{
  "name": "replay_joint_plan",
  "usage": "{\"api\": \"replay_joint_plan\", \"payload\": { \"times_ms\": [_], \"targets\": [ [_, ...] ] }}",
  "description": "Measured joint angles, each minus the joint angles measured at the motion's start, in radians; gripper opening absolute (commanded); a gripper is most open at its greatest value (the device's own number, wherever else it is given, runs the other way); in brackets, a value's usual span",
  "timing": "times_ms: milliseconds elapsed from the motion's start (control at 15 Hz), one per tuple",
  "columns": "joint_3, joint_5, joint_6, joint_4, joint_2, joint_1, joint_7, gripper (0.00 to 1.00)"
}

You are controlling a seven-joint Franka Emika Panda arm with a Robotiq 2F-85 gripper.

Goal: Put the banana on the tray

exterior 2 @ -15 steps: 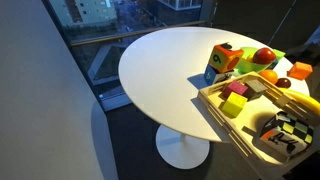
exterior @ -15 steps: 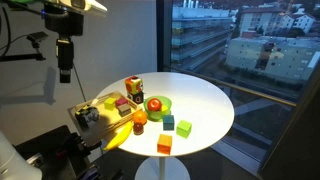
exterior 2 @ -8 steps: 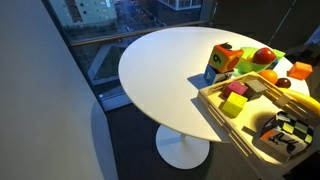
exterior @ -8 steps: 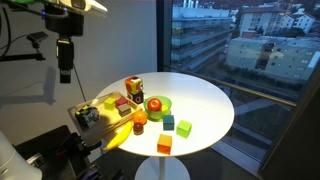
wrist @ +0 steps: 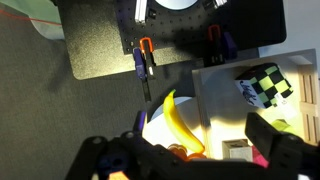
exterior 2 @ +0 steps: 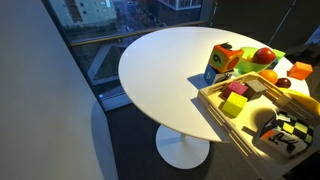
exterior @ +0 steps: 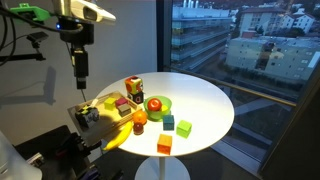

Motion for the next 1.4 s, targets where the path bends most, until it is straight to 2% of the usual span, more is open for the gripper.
{"api": "replay_joint_plan", "payload": {
  "times_ms": [467,1400],
  "targets": [
    [0.000,-0.012,0.206,-0.058,0.055,0.002,-0.036,1.00],
    [-0.002,-0.125,0.603,-0.150,0.254,0.008,-0.150,1.00]
  ]
}}
